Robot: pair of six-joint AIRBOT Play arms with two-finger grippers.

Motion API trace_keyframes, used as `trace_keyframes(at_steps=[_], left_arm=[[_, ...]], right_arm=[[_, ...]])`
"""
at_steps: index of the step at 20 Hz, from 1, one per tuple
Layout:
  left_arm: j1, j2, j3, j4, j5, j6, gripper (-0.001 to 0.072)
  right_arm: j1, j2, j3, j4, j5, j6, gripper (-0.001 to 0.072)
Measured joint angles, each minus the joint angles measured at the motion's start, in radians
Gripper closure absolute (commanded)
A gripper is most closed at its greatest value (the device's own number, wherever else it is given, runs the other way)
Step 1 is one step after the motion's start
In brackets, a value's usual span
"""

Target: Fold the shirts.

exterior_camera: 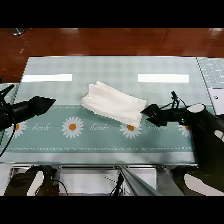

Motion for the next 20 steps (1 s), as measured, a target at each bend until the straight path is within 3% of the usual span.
trace_keyframes(at_steps=[1, 2, 3, 4, 9, 13, 20], left_arm=[[0.000, 0.000, -0.001, -0.002, 0.003, 0.000, 0.0677], [0.000, 0.000, -0.001, -0.002, 0.003, 0.000, 0.0677], [0.000, 0.000, -0.001, -0.005, 0.005, 0.000, 0.0677], [0.000, 0.000, -0.001, -0.006, 0.005, 0.000, 0.0676], [0.000, 0.000, -0.001, -0.008, 0.006, 0.000, 0.0677], [0.000, 0.000, -0.001, -0.014, 0.005, 0.000, 0.0676], [0.000, 0.000, -0.001, -0.024, 0.002, 0.000, 0.0676]], right_arm=[[0.020, -0.046, 0.036, 0.019, 0.012, -0.017, 0.0095], [0.041, -0.084, 0.069, 0.031, 0.025, -0.029, 0.0171], [0.066, -0.119, 0.105, 0.032, 0.029, -0.040, 0.0462], [0.089, -0.145, 0.138, 0.025, 0.030, -0.048, 0.0694], [0.155, -0.194, 0.370, -0.031, 0.150, -0.085, 0.0695], [0.163, -0.157, 0.678, -0.242, 0.272, 0.034, 0.0695], [0.003, -0.117, 1.217, -0.449, 0.558, 0.211, 0.0695]])
